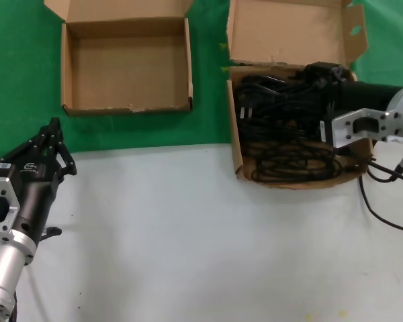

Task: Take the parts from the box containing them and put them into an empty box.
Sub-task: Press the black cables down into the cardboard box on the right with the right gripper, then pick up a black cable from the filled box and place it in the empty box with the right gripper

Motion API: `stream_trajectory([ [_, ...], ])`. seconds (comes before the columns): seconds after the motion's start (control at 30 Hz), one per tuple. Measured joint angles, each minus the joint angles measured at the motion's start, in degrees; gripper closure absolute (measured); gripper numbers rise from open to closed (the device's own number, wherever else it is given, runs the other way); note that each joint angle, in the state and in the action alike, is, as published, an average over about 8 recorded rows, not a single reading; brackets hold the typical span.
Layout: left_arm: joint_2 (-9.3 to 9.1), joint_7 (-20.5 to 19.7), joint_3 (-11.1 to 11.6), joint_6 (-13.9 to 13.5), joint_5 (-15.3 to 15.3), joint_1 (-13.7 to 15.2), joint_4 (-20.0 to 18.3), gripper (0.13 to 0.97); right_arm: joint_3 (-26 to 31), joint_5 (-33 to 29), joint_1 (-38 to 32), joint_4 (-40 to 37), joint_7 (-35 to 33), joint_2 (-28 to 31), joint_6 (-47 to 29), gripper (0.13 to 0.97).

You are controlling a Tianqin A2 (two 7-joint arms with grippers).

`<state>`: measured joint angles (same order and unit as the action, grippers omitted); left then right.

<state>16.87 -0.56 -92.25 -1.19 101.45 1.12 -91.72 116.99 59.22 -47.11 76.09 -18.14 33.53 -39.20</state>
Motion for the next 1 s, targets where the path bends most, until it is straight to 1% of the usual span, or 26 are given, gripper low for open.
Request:
stream_trajectory([
  [0.2,0.00,0.0,0.0,0.0,0.0,0.0,0.0,0.952,0.3,-1.6,-0.3,-0.1,-0.3,-0.5,0.3,0.587],
  [0.23,0.00,0.0,0.0,0.0,0.0,0.0,0.0,0.952,0.3,-1.9,-0.4,-0.2,-0.4,-0.6,0.4,0.587],
  [0.5,0.00,0.0,0.0,0.0,0.0,0.0,0.0,0.952,0.4,-4.2,-0.9,-1.1,-1.4,-1.3,1.5,0.770],
  [0.53,0.00,0.0,0.0,0.0,0.0,0.0,0.0,0.952,0.4,-4.3,-0.9,-1.1,-1.4,-1.4,1.5,0.770],
  [0.8,0.00,0.0,0.0,0.0,0.0,0.0,0.0,0.952,0.1,-4.7,-0.8,-0.6,-0.9,-1.7,0.8,0.881],
  [1.0,0.00,0.0,0.0,0.0,0.0,0.0,0.0,0.952,-0.9,-4.4,-0.5,1.8,0.0,-1.1,0.5,0.901],
])
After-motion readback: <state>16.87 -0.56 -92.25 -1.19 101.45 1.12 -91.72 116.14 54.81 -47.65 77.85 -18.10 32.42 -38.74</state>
